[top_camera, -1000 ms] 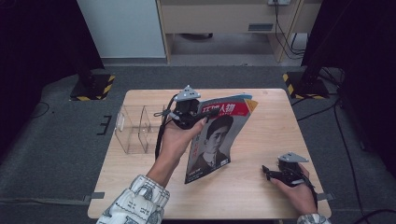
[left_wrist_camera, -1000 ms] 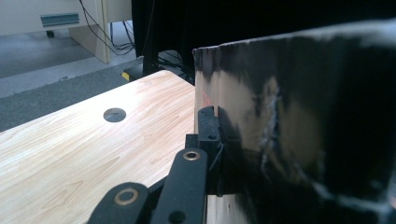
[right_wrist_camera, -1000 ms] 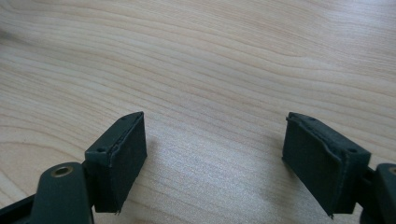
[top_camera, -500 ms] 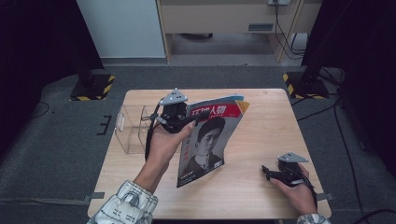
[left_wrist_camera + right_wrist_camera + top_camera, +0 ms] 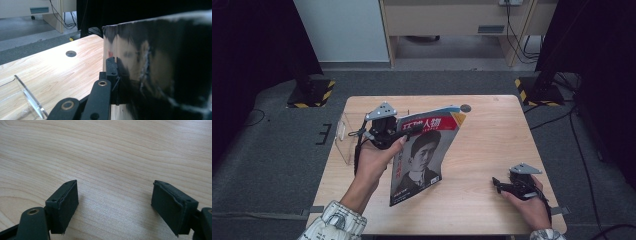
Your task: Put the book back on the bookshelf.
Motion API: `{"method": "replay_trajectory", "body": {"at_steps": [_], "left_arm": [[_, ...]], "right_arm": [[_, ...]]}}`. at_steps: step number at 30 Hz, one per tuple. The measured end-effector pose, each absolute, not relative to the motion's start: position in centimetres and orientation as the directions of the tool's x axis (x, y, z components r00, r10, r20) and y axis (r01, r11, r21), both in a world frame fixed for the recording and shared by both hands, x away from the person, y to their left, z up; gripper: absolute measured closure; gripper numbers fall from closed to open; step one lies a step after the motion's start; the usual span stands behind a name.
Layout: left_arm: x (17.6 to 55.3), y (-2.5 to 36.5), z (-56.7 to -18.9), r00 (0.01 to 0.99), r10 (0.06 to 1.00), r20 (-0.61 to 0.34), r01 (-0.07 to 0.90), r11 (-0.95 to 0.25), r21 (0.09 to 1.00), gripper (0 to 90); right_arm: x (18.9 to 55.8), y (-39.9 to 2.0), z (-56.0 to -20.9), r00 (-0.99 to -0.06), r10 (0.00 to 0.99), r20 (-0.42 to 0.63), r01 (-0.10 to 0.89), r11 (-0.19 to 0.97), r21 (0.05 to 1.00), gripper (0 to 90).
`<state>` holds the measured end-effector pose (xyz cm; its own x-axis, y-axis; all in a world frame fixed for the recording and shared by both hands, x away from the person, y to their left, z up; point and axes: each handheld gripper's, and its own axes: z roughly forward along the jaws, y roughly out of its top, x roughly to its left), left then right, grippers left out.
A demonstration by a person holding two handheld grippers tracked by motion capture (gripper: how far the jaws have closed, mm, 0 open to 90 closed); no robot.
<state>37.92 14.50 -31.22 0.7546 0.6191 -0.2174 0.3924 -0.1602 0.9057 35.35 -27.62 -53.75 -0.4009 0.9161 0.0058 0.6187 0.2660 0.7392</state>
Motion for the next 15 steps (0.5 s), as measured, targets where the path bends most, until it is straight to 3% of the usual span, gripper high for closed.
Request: {"method": "replay_trajectory", "body": {"at_steps": [15], "left_arm": [[35.9, 17.0, -31.7, 0.751, 0.623, -0.221, 0.39, -0.148, 0.909, 86.4]], "right_arm": [[35.3, -27.6, -53.8, -0.401, 0.916, 0.004, 0.617, 0.268, 0.74, 22.0]]}}
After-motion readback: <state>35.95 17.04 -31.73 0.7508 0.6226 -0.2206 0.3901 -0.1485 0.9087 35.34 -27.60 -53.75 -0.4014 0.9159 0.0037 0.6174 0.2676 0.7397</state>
